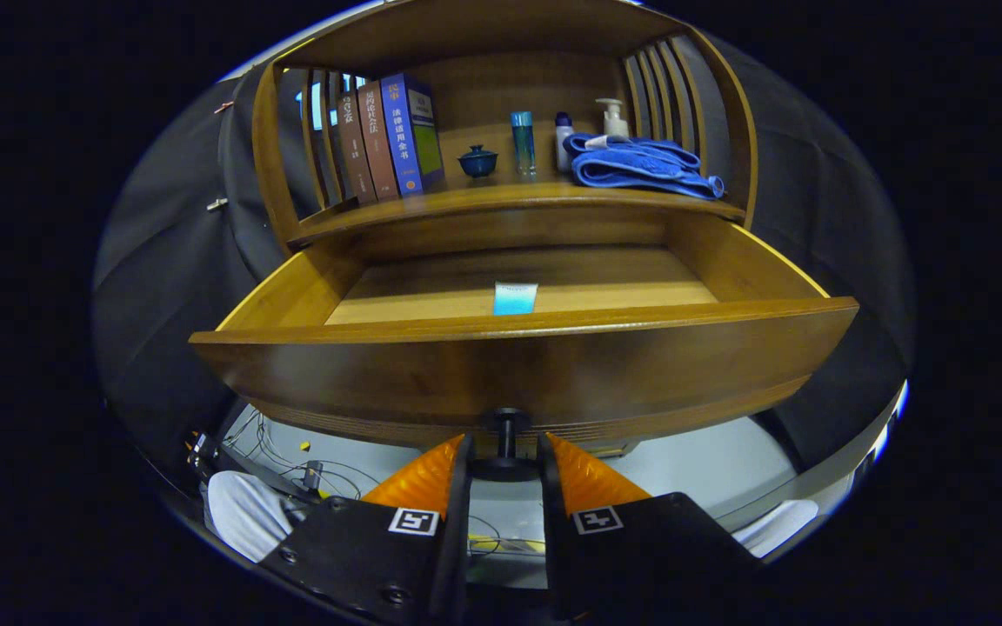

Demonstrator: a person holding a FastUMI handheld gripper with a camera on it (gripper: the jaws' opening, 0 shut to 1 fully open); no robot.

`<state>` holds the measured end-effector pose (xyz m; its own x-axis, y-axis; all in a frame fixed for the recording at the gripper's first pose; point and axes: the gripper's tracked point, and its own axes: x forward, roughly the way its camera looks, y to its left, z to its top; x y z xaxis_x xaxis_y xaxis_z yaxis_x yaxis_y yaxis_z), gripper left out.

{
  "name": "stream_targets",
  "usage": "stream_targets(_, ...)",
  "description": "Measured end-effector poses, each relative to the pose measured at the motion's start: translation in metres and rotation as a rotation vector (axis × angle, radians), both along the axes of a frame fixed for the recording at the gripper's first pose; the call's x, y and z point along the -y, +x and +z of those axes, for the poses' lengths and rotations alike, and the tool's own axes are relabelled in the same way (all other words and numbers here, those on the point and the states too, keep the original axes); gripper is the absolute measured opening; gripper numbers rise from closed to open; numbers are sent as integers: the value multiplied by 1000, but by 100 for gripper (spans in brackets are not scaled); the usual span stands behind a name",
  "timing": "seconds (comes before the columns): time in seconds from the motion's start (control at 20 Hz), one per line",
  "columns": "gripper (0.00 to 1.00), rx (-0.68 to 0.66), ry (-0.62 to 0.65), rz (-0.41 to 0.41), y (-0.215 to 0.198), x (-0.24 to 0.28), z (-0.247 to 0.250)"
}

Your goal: Pull open the drawer, take out the items inside it, and place them on the countertop above the cabinet.

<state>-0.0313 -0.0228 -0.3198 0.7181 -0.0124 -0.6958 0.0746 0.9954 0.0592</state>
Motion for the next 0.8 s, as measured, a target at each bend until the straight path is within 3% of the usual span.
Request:
stream_targets(0.35, 41, -28, 26, -10, -10, -5, -2)
stream_targets(0.4, 45, -54, 54, -15, -15, -7, -3)
stream_targets(0.6, 100, -79, 37, -55, -35, -3, 18)
stream_targets(0.8, 99, -22, 18, -46, -27, -12, 75)
